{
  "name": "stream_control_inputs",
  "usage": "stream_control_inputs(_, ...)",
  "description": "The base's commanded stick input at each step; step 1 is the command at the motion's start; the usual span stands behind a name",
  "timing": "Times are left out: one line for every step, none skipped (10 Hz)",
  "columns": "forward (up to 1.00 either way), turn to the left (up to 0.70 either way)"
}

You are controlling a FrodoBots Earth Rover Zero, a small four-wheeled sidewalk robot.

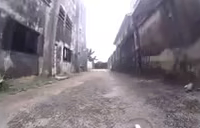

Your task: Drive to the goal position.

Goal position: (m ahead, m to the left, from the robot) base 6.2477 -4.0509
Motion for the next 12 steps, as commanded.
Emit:
stream_control_inputs(0.30,0.00)
stream_control_inputs(0.30,0.00)
stream_control_inputs(0.30,0.00)
stream_control_inputs(0.30,0.00)
stream_control_inputs(0.30,0.00)
stream_control_inputs(0.30,0.00)
stream_control_inputs(0.30,0.00)
stream_control_inputs(0.30,0.00)
stream_control_inputs(0.30,0.00)
stream_control_inputs(0.30,0.00)
stream_control_inputs(0.30,0.00)
stream_control_inputs(0.30,0.00)
